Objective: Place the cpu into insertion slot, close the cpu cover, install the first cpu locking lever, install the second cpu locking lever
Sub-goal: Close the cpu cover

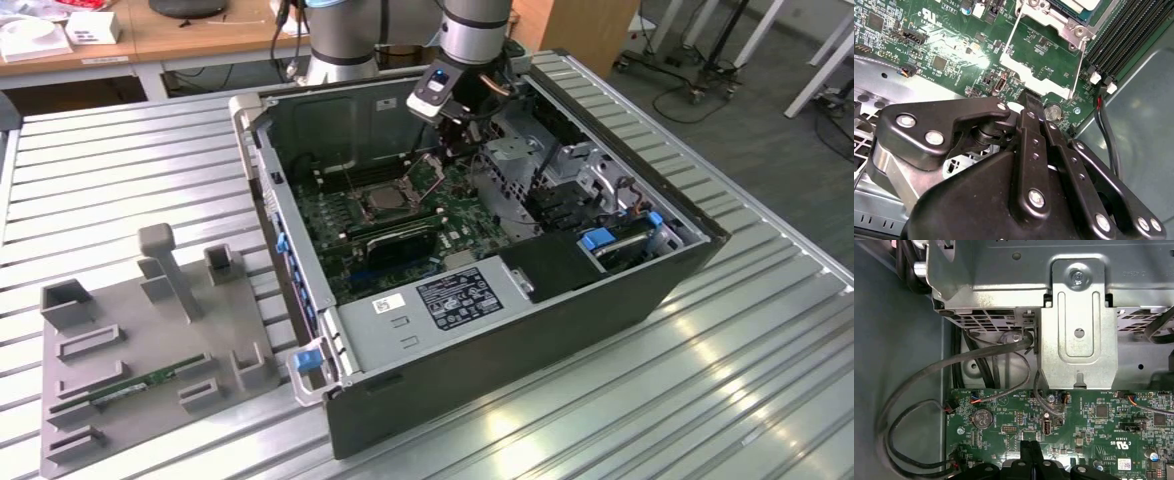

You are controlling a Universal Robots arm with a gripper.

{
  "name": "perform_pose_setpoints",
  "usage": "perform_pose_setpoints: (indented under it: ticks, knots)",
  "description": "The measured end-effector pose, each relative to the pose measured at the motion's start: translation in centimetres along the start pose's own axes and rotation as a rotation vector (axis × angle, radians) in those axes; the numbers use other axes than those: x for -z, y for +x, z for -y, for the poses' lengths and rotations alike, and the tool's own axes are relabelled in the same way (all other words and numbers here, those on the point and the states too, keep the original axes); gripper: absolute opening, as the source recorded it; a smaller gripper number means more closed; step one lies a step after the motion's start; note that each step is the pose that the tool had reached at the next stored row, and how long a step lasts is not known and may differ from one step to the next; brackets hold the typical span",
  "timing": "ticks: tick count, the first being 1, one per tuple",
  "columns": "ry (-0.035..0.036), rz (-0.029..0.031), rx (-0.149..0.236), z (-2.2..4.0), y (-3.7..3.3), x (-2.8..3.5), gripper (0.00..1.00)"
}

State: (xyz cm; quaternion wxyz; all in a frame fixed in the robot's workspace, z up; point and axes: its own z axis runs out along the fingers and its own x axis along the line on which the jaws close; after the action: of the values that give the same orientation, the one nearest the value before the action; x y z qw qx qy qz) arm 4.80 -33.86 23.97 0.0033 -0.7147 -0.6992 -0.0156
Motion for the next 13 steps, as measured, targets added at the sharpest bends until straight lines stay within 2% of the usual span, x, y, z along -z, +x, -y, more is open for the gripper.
perform_pose_setpoints:
  ticks: [2,5,8,13]
  knots:
    - [-0.0001,-0.0005,0.0,0.21,0.0,-0.04,0.11]
    - [-0.0001,0.0,0.0,0.93,-0.02,-0.1,0.11]
    - [-0.0003,-0.0001,0.0,2.0,-0.05,-0.19,0.11]
    - [-0.0012,0.0001,0.0,4.21,-0.1,-0.3,0.11]
